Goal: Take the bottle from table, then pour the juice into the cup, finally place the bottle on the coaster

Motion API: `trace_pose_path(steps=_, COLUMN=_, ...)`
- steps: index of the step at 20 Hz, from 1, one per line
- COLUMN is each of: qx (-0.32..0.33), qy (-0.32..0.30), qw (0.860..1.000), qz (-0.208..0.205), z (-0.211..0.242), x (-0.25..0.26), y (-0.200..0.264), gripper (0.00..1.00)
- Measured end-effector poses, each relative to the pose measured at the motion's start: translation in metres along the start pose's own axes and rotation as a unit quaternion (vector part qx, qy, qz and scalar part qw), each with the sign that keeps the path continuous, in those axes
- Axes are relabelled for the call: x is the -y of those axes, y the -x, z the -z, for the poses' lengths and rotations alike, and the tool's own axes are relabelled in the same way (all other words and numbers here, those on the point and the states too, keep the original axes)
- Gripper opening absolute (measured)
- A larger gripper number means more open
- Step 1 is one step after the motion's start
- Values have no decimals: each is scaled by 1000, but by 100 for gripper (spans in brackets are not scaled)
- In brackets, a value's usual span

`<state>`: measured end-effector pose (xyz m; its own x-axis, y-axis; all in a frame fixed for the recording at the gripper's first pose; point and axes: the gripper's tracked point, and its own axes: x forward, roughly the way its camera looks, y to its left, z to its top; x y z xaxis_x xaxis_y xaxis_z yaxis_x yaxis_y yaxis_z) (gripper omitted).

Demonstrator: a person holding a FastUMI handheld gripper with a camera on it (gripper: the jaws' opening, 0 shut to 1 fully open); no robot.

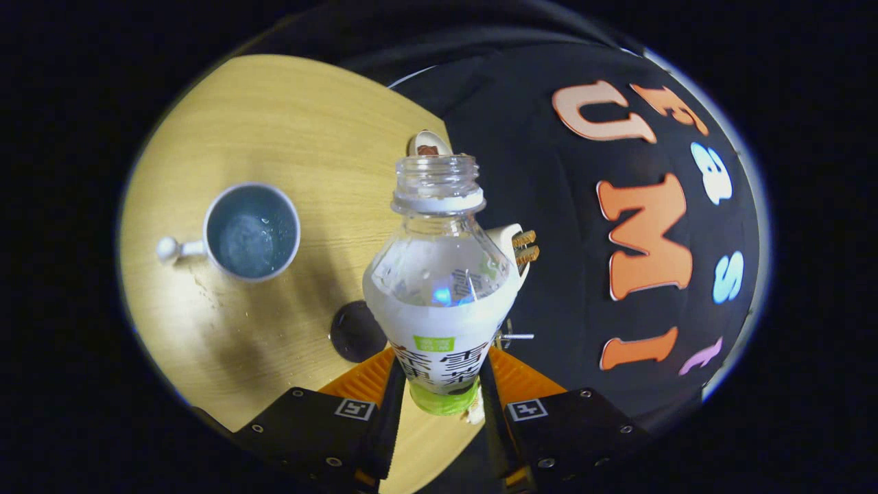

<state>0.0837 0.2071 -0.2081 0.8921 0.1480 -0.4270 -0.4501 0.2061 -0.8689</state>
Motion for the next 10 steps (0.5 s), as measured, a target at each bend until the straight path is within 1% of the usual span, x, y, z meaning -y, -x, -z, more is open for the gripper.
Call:
trace_pose_path(steps=2, qx=1, qy=-92, qw=996, qz=-19, z=2, x=4, y=0, gripper=56)
trace_pose_path(steps=3, qx=7, qy=-145, qw=989, qz=-34, z=3, x=4, y=-2, gripper=56)
trace_pose_path(steps=5, qx=20, qy=-239, qw=969, qz=-54, z=-2, x=8, y=-5, gripper=56)
trace_pose_path(steps=6, qx=30, qy=-273, qw=960, qz=-59, z=-4, x=13, y=-5, gripper=56)
trace_pose_path(steps=8, qx=56, qy=-321, qw=944, qz=-60, z=-8, x=21, y=-8, gripper=56)
trace_pose_path(steps=10, qx=55, qy=-367, qw=925, qz=-82, z=-3, x=15, y=-16, gripper=56)
